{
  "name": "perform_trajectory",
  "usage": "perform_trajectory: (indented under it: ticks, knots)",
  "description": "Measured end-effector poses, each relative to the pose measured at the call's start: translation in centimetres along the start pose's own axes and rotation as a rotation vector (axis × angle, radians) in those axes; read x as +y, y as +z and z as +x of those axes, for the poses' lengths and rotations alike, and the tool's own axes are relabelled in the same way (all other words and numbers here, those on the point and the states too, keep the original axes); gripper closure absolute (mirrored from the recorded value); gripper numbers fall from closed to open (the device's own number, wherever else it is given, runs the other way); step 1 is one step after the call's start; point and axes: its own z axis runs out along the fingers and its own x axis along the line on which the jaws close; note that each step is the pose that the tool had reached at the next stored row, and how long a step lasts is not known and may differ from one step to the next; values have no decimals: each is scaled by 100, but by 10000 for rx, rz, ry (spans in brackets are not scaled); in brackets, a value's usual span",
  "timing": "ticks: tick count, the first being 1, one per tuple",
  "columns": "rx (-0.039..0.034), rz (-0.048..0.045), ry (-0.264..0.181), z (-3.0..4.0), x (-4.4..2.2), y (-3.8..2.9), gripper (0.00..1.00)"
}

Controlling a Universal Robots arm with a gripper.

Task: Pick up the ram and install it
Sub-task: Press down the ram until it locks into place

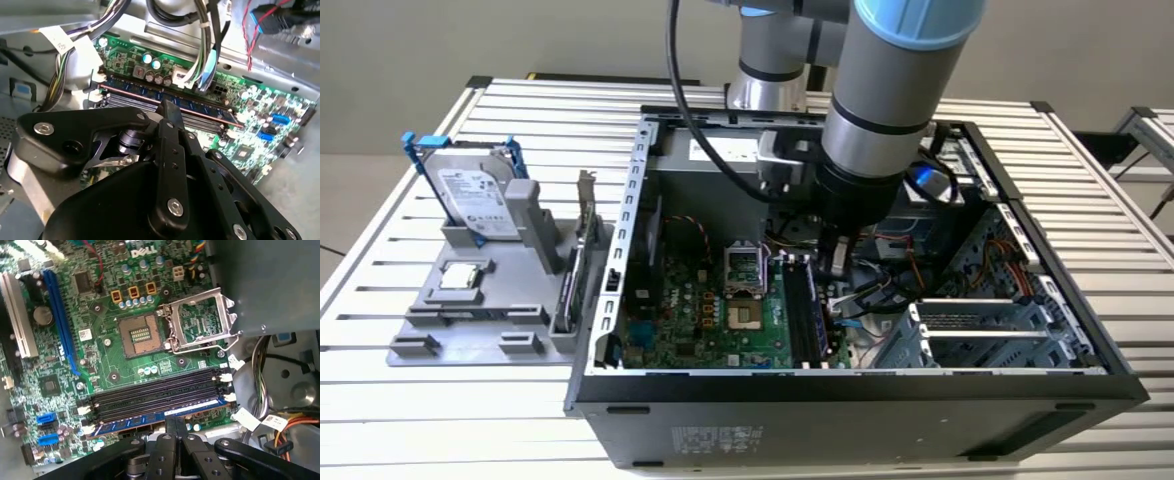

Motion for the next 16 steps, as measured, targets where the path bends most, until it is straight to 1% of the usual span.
perform_trajectory:
  ticks: [7, 11, 13, 16]
  knots:
    - [-12, -3, -1076, -3, 1, 7, 100]
    - [-19, -4, -1582, -7, 2, 12, 100]
    - [-19, -5, -1723, -7, 2, 11, 100]
    - [-20, -5, -1724, -8, 2, 11, 100]
